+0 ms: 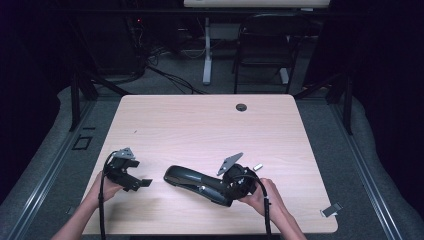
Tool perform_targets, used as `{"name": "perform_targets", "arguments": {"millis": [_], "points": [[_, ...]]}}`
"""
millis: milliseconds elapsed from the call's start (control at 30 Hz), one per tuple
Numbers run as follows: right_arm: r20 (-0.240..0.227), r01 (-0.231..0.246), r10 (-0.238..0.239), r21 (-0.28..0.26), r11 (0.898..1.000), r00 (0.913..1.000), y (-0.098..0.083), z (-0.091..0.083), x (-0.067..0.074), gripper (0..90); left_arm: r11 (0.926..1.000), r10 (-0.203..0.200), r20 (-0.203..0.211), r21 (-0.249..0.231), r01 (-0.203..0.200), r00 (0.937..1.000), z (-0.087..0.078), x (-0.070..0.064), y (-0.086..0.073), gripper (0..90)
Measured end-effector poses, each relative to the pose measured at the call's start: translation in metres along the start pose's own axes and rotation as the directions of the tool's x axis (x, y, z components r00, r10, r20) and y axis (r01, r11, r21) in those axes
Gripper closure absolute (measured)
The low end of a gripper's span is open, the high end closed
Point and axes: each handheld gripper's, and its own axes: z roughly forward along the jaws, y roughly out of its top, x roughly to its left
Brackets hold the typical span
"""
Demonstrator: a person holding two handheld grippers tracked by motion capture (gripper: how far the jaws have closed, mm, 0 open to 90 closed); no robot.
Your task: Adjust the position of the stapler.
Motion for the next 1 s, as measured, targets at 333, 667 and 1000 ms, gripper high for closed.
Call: {"name": "perform_targets", "arguments": {"millis": [333, 667, 1000], "points": [[0.013, -0.023, 0.023, 0.004, 1.0, 0.9997, -0.004, -0.003, -0.007, 56.3, 1.0, 0.001, 0.0, 0.004, -0.001, 1.0, 0.001, 0.0, 0.0, 0.0], [0.04, -0.042, 0.042, -0.003, 0.999, 0.9983, -0.006, -0.003, -0.012, 55.1, 1.0, 0.001, 0.001, 0.006, -0.001, 1.0, 0.001, 0.0, 0.0, 0.0], [0.067, -0.064, 0.065, -0.014, 0.998, 0.9957, -0.008, -0.003, -0.015, 54.0, 1.0, 0.005, 0.0, 0.009, -0.005, 1.0, 0.003, -0.002, 0.001, 0.0]]}}
